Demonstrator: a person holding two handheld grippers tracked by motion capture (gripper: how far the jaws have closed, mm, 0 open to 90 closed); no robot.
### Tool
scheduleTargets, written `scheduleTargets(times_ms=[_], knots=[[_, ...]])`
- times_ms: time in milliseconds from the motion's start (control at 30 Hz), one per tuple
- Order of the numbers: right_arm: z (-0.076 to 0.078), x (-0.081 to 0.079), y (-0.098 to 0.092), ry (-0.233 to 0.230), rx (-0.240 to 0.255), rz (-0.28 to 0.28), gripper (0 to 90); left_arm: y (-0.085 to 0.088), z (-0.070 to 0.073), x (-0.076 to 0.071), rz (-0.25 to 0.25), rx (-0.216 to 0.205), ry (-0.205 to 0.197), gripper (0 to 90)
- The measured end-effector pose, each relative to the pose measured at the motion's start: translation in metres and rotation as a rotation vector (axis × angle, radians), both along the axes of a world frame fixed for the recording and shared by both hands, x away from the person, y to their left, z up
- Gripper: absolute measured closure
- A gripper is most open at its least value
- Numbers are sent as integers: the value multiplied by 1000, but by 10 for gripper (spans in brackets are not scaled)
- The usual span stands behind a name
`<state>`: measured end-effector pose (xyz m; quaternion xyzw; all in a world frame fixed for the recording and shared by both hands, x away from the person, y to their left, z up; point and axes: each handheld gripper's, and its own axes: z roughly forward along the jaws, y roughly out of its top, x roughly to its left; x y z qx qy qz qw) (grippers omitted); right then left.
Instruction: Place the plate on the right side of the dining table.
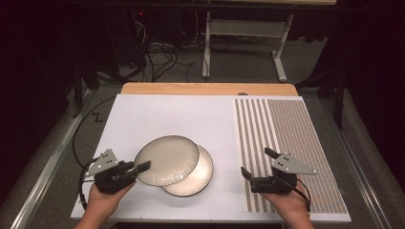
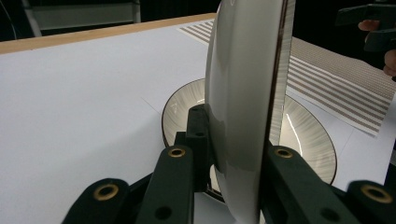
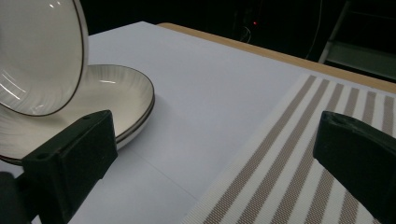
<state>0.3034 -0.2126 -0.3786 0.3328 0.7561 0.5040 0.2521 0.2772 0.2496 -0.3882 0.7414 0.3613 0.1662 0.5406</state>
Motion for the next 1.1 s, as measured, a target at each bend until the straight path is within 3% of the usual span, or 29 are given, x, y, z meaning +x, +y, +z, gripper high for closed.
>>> scheduleTargets(times_ms=[500, 1100], knots=[[1, 12, 59, 1, -19, 111, 11, 0, 1, 0, -3, 10, -1, 787], [2, 27, 107, 44, -17, 196, 133, 1, 0, 0, 1, 15, -3, 786]])
